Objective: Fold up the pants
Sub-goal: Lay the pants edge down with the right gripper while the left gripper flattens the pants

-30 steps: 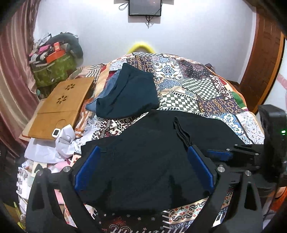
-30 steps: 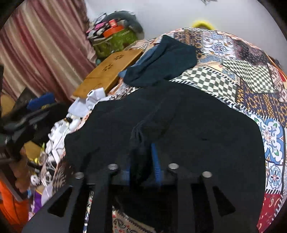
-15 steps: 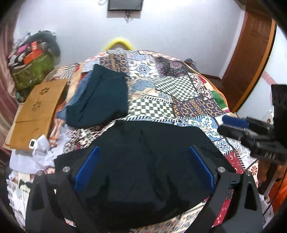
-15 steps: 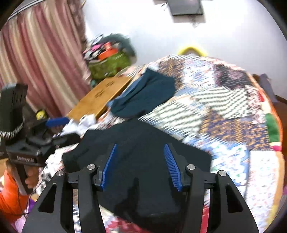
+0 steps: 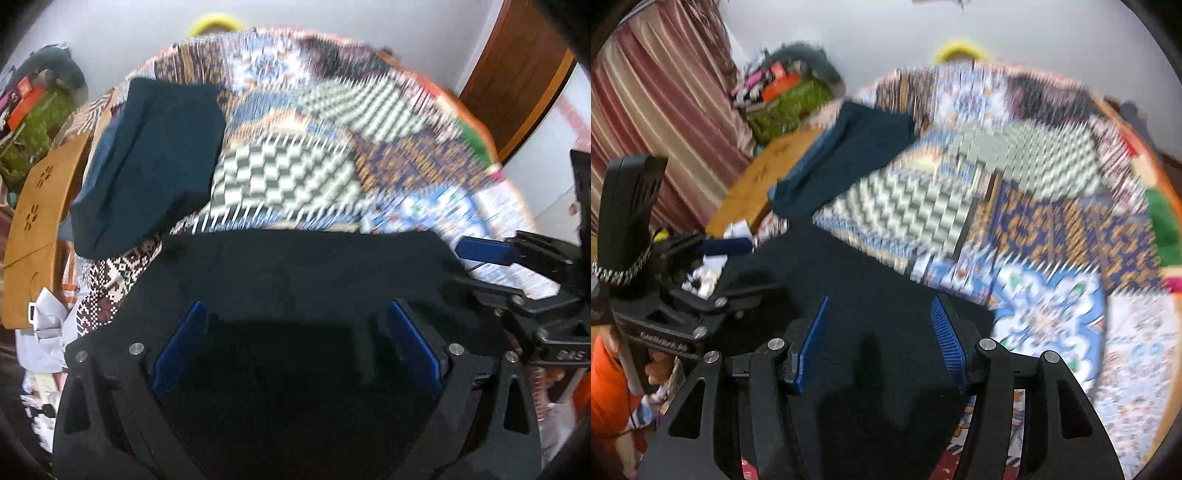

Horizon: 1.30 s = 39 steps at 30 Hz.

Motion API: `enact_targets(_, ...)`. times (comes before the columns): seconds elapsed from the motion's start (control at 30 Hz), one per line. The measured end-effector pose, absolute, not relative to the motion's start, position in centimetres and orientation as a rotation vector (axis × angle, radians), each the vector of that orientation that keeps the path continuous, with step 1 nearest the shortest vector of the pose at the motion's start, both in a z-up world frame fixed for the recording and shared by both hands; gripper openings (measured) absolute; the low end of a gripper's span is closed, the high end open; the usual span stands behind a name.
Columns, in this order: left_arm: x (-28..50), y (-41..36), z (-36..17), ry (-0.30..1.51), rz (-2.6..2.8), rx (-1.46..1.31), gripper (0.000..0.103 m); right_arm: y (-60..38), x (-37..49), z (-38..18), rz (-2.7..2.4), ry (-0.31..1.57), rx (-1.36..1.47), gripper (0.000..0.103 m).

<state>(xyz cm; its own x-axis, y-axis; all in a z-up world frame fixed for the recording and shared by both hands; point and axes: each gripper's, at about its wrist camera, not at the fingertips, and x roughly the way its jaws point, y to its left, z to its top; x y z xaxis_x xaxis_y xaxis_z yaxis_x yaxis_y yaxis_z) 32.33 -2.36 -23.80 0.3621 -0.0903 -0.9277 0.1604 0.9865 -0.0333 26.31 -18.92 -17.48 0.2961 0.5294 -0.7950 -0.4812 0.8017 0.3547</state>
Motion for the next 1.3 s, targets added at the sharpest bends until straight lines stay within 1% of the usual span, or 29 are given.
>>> enact_targets(0.1,32.1,-1.8,-26.3,1.245,-0.163,0.093,0.101,-18.5,26.7,-20.8,0.681,1.209,0.056,0.052)
enact_targets(0.17,31.7,-1.4,-26.2,1.243,-0.166,0.092,0.102,-18.7,26.3,-22.3,0.704,1.245,0.042,0.052)
enact_targets(0.23,30.9,-1.4,-25.8,1.222,-0.161,0.126,0.102,-19.1,25.3,-22.0,0.728,1.2,0.001,0.053)
enact_targets(0.37,28.8,-1.1,-25.0,1.177,-0.122,0.165,0.103,-20.3,24.4,-21.5,0.722,1.199,0.021,0.053)
enact_targets(0.8,22.9,0.4,-22.5,1.086,-0.053,0.125,0.103,-23.5,18.9,-19.7,0.597,1.124,-0.022,0.055)
enact_targets(0.83,22.4,0.4,-22.4,1.075,-0.045,0.115,0.103,-23.8,18.4,-19.6,0.589,1.121,-0.022,0.055)
enact_targets(0.9,21.4,0.6,-22.1,1.055,-0.027,0.083,0.103,-24.2,17.8,-19.6,0.567,1.118,-0.019,0.062)
enact_targets(1.03,19.9,1.1,-21.7,1.033,-0.021,0.045,0.103,-24.8,17.5,-19.1,0.529,1.116,-0.016,0.063)
enact_targets(1.13,19.1,1.7,-20.9,1.008,-0.003,0.023,0.103,-24.7,17.5,-17.8,0.514,1.092,-0.011,0.063)
enact_targets(1.3,17.2,4.5,-18.9,0.932,0.094,-0.022,0.103,-23.2,17.3,-14.3,0.538,0.998,0.001,0.063)
